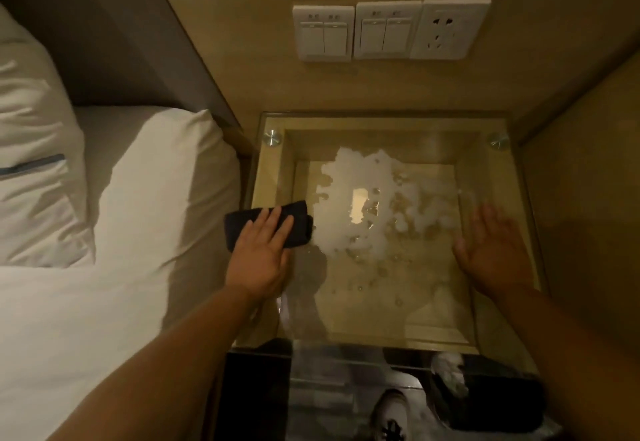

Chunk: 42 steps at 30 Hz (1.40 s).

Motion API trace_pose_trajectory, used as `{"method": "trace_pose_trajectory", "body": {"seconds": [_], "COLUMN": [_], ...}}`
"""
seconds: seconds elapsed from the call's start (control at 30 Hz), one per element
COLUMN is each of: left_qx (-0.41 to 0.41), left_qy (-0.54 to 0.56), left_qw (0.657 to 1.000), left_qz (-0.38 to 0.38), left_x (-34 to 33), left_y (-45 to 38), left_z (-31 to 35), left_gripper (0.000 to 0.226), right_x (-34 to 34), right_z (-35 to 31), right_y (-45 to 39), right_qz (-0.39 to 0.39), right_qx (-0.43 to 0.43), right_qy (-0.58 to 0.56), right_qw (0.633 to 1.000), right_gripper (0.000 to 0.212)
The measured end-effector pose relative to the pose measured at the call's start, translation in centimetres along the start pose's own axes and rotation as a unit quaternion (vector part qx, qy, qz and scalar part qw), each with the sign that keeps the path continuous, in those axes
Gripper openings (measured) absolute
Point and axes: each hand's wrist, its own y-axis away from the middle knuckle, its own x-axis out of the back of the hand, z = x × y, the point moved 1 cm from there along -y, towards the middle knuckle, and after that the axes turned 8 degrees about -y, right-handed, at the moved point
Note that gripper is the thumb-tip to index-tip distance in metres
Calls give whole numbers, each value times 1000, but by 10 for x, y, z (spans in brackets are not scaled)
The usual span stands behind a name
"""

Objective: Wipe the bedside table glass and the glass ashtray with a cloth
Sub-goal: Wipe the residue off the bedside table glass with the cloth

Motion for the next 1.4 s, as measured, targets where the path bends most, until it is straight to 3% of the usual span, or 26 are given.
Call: {"method": "trace_pose_trajectory", "body": {"seconds": [0.23,0.47,0.67,0.77,0.83,0.93,0.97,1.0,1.07,1.2,1.3,1.4], "left_qx": [-20,-53,26,135,223,297,298,289,248,148,81,-44], "left_qy": [-16,8,121,286,409,581,609,611,567,384,253,107], "left_qw": [1000,998,990,946,883,756,733,732,773,890,956,993], "left_qz": [4,23,67,78,59,46,57,79,136,194,124,11], "left_x": [-34,-52,-39,-12,6,36,46,57,78,105,103,77], "left_y": [106,163,174,173,154,100,76,52,-2,-112,-185,-228], "left_z": [20,33,43,53,57,60,60,59,55,47,47,53], "left_gripper": [58,54,45,26,30,34,31,31,35,38,37,47], "right_x": [-5,-13,-13,-12,-10,-8,-7,-7,-5,-7,-12,-14], "right_z": [-2,-7,-9,-9,-11,-13,-13,-13,-15,-13,-11,-10], "right_y": [11,26,27,30,30,30,30,30,29,28,29,26], "right_qz": [3,12,15,13,16,14,13,16,20,25,36,46], "right_qx": [-29,-48,-46,-50,-55,-58,-59,-59,-53,-49,-45,-54], "right_qy": [-27,-29,-29,-32,-35,-39,-43,-44,-30,-21,-8,-4], "right_qw": [999,998,998,998,998,997,997,997,998,998,998,997], "right_gripper": [69,74,67,70,75,79,79,78,76,74,73,73]}}
